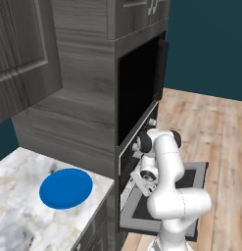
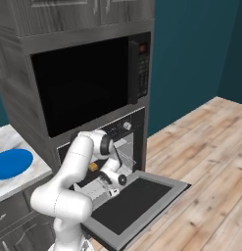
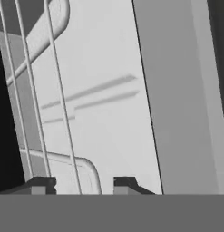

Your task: Take the baked cake out of the oven and place it on the plate for cooling. Then close the oven door.

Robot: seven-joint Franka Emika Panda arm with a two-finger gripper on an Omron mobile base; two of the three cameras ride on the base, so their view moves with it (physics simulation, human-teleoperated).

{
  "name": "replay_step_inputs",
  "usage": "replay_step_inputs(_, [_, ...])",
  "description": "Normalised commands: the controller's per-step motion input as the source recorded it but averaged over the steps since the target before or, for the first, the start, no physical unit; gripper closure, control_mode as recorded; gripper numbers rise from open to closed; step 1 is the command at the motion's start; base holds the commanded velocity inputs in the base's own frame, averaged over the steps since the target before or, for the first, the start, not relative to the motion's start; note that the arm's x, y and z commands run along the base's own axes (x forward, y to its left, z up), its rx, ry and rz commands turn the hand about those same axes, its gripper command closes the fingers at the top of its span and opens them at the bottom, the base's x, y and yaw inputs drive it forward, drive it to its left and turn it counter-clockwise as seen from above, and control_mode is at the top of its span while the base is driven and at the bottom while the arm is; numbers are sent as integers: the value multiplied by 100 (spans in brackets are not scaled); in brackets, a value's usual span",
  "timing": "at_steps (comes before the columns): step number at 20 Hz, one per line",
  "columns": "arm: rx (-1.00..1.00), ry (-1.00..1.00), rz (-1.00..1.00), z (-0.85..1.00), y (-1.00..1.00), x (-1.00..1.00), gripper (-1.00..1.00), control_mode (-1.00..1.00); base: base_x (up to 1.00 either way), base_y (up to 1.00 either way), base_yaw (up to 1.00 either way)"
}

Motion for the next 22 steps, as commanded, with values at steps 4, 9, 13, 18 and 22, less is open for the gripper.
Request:
replay_step_inputs(4, [-20, 19, -17, -2, -94, -26, 100, -100, 0, 0, 0])
replay_step_inputs(9, [-15, 18, -13, -13, -100, -43, 100, -100, 0, 0, 0])
replay_step_inputs(13, [-9, 16, -13, -21, -100, -59, 100, -100, 0, 0, 0])
replay_step_inputs(18, [-8, 15, -12, -21, -100, -65, 100, -100, 0, 0, 0])
replay_step_inputs(22, [-6, 15, -12, -22, -100, -66, 100, -100, 0, 0, 0])
